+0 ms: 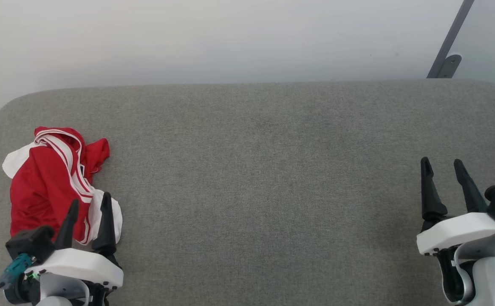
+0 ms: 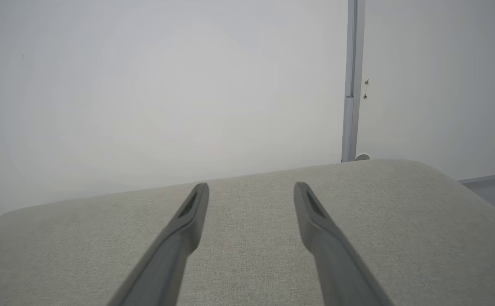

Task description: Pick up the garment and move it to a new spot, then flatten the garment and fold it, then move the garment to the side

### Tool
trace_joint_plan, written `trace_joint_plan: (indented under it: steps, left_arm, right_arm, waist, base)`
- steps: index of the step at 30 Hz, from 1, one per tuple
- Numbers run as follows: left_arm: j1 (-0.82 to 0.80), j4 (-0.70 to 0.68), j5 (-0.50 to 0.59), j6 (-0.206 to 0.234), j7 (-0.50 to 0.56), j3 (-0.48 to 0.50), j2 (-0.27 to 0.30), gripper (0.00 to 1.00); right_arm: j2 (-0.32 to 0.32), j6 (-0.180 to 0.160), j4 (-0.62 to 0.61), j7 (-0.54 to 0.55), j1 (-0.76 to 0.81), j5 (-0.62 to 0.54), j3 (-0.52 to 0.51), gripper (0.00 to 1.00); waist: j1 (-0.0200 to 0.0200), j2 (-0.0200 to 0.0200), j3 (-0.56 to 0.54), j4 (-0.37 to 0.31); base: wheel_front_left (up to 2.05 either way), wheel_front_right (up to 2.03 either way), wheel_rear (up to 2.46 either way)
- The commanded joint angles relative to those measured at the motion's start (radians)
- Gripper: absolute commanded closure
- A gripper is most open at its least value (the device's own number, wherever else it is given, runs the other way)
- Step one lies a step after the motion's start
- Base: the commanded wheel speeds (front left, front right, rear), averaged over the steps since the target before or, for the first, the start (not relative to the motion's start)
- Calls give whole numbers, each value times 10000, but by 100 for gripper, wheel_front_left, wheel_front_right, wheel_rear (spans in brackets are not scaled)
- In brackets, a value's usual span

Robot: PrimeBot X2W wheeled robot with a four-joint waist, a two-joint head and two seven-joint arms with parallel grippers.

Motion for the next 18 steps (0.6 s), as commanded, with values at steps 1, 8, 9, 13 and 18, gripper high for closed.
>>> trace_joint_plan:
  steps: [1, 8, 9, 13, 18]
  left_arm:
    - [-68, -47, 269, 23, -90, -39, 76, 0]
    - [-5, 52, 848, -7, -252, -143, 122, 0]
    - [4, 67, 933, -19, -285, -161, 123, 0]
    - [-5, 120, 1276, -44, -370, -187, 142, 0]
    - [28, 136, 1568, -171, -483, -207, 204, 0]
  right_arm:
    - [-12, 15, -75, -106, -99, -302, -49, 0]
    - [112, 14, -133, -280, 68, -999, -211, 0]
    - [129, 15, -132, -301, 83, -1099, -236, 0]
    - [169, 14, -148, -397, 85, -1497, -292, 0]
    - [200, 11, -118, -505, 52, -2059, -364, 0]
  waist:
    - [0, 0, 2, 2]
    - [0, 0, 6, 37]
    - [0, 0, 12, 41]
    - [0, 0, 55, 53]
    - [0, 0, 89, 66]
  base:
    - [0, 0, 0]
    - [0, 0, 0]
    - [0, 0, 0]
    - [0, 0, 0]
    - [0, 0, 0]
